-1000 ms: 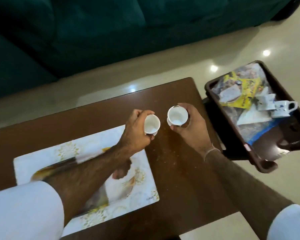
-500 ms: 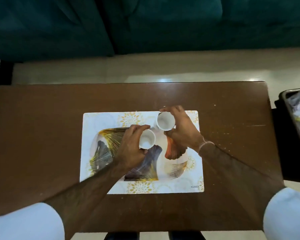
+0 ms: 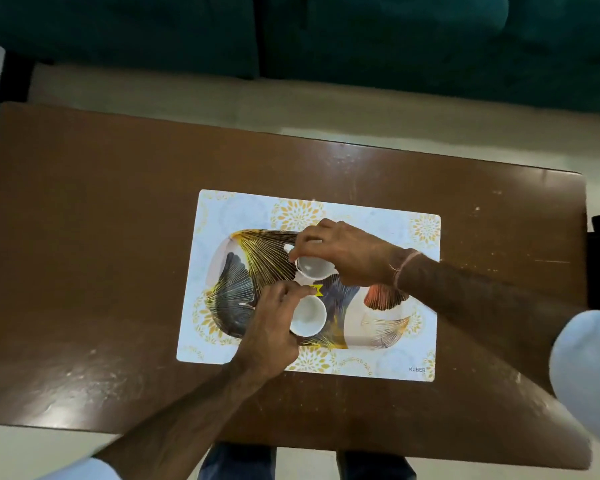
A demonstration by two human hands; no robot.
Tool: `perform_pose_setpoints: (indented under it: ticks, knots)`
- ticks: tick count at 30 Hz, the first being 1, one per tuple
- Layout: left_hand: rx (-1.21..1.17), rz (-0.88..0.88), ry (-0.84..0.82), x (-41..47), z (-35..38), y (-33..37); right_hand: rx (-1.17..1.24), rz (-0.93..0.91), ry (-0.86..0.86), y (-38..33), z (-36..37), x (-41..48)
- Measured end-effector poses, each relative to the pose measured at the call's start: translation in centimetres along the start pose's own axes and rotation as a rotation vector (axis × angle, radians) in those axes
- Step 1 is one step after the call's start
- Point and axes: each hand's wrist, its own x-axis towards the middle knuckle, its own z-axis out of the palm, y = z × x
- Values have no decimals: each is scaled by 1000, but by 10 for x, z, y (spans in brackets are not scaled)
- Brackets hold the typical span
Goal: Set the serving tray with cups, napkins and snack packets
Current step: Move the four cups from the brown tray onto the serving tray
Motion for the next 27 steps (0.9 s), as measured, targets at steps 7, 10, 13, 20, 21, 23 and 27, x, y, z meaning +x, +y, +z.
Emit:
perform_pose_setpoints:
  ticks: [7,10,13,20,21,23,27]
  knots:
    - [-102,-56,69,-10,7,-4,-102,-189,-91,-10,2,10]
    - [-150,-97,121,-13,9,-7,-134,-236,-122,-14,3,13]
    - [-129,-85,190,-15,10,-9,-114,-214,-126,-14,4,13]
    - [-5,-30,234,-9,-16,-10,112,-1,-36,-18,12,-1]
    - [-12,-33,225,-4,-22,-9,156,44,0,-17,14,-3]
    - [-25,-37,204,11,-31,-3,244,133,68,-14,18,-8]
    - [49,-45,181,51,-29,15,366,301,246,-3,22,-25]
